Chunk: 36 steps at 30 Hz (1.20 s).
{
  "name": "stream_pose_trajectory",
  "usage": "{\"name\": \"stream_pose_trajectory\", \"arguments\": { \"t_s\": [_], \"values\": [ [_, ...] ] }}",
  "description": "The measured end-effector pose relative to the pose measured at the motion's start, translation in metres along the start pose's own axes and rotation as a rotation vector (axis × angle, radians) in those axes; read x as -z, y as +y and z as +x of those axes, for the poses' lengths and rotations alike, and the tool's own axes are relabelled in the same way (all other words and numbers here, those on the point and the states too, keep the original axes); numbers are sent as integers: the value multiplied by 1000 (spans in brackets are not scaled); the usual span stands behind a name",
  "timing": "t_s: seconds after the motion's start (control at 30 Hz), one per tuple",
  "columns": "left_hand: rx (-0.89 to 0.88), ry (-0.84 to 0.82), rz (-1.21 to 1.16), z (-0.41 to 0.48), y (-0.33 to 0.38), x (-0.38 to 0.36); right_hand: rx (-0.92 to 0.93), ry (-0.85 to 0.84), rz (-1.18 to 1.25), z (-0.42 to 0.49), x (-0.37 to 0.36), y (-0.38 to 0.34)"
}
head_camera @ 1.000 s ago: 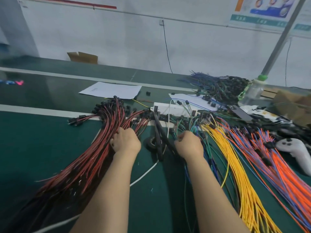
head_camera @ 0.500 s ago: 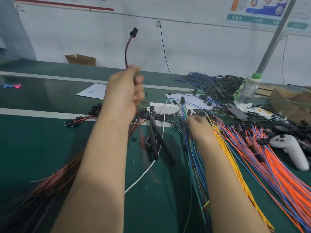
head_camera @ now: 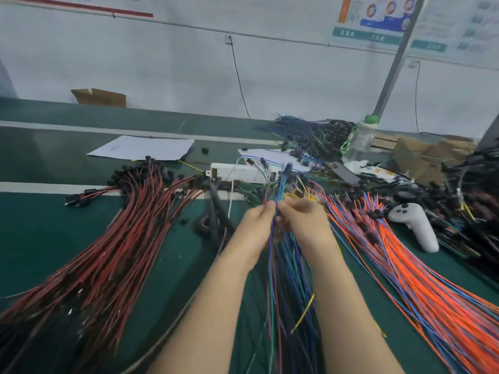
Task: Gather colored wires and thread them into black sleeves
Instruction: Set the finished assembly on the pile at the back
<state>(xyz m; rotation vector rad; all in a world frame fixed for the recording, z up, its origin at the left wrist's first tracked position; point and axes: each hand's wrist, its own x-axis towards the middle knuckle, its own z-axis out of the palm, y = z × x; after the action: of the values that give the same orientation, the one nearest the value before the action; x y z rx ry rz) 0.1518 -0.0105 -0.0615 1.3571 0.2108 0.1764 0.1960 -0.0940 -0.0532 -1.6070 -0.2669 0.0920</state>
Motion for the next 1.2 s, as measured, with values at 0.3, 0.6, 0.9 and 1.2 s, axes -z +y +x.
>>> {"name": "stream_pose_trajectory", "arguments": {
  "t_s": [0.3,0.6,0.9,1.2],
  "values": [
    [22,51,90,12,-42,14,-60,30,-59,-5,12,42],
    [4,79,62,11,-45,15,-5,53,-173,-2,11,45],
    [-52,34,88,5,-45,13,4,123,-206,-4,10,42],
    [-38,35,46,7,-47,14,-102,27,-25,-5,13,42]
  ]
}}
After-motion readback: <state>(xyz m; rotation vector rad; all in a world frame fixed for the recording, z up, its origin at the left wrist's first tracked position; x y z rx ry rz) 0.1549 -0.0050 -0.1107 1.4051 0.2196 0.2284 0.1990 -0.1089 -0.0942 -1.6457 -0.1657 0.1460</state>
